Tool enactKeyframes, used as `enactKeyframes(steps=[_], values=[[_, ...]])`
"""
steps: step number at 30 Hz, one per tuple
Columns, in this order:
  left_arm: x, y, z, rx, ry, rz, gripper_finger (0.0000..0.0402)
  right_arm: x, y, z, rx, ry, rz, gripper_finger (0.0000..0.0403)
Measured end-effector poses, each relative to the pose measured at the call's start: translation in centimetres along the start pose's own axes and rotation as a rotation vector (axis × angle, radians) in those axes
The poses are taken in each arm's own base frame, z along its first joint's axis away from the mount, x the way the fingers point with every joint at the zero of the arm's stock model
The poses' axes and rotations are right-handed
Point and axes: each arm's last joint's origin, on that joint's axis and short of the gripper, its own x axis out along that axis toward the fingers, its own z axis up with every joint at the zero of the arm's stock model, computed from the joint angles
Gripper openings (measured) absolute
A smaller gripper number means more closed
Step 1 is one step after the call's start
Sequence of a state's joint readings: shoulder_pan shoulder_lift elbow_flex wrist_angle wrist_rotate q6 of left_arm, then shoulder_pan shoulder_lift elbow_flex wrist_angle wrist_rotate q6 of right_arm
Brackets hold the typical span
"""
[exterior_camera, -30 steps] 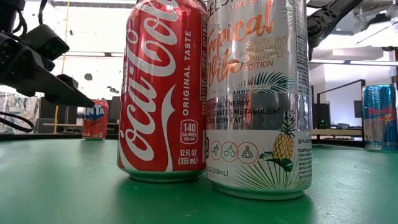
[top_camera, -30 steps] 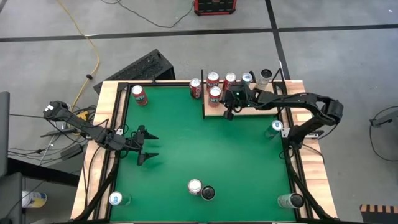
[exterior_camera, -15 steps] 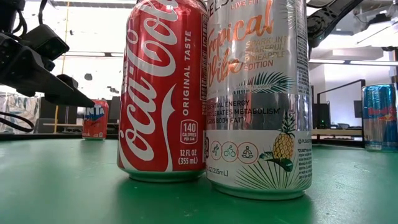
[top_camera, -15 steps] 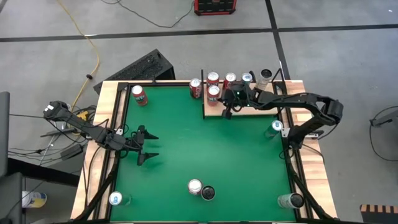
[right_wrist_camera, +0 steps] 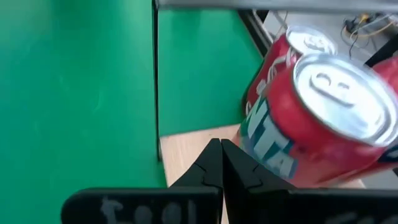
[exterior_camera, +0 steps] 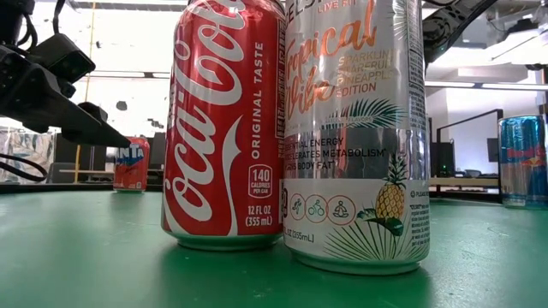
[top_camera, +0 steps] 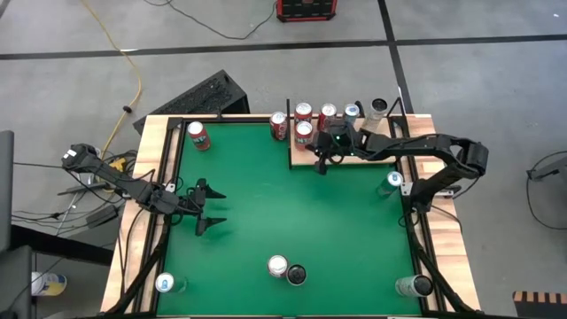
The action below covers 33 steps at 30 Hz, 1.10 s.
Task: Place canned beverage on shelf
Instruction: Put the bottom red soda can on the shelf aligned with the other red soda can
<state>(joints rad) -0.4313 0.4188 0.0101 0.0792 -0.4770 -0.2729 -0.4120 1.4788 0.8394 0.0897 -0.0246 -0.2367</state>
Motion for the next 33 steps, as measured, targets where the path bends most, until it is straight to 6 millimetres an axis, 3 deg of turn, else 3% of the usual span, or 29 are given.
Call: enactKeyframes(steps=[11, 33], values=[[0.0, 0.0, 0.0, 0.0, 0.0, 0.0, 0.0376, -0.1, -1.4, -0.1, 0.022, -0.013, -0.066, 0.002], [0.0, 0.0, 0.0, 0.0, 0.001, 0.001, 0.0376, -0.1, -2.0, 0.0, 0.02, -0.026, -0.135, 0.002]])
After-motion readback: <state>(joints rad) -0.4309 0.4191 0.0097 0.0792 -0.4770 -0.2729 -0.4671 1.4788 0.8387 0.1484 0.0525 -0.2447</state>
